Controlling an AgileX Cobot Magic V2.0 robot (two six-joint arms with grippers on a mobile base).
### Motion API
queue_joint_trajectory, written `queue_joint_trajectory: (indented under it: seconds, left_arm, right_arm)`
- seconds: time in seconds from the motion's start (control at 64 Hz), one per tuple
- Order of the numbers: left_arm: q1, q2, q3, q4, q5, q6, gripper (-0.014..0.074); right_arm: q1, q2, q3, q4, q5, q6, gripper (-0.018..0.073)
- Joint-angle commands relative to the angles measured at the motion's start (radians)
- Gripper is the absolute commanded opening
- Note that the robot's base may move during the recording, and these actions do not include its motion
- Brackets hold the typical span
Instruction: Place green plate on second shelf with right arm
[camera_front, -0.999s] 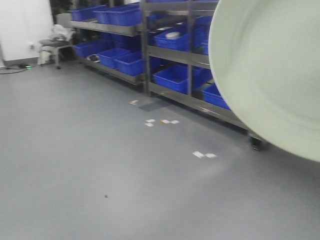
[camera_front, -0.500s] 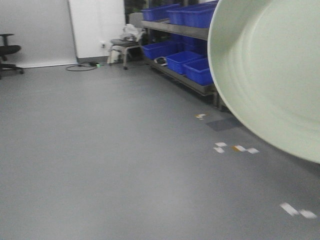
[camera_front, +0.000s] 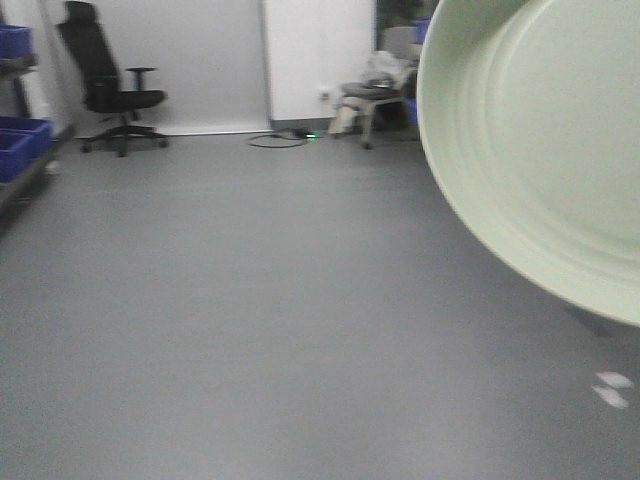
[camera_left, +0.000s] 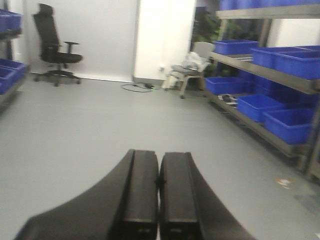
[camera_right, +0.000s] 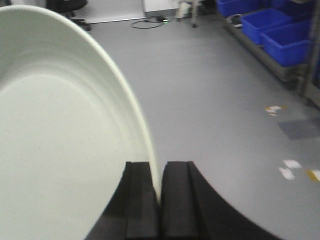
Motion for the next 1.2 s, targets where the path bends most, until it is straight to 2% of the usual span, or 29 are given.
queue_joint_trajectory:
  seconds: [0.0,1.187]
  left_arm:
    - [-0.007,-0.016,0.041,-0.008,-0.091,-0.003,0.013]
    - [-0.007,-0.016,0.041,-0.008,-0.091,-0.003,0.013]
  right_arm:
    - [-0.004,0.006,-0.033,-0.006,-0.103,0.0,0.0053]
    - [-0.004,0.006,-0.033,-0.006,-0.103,0.0,0.0053]
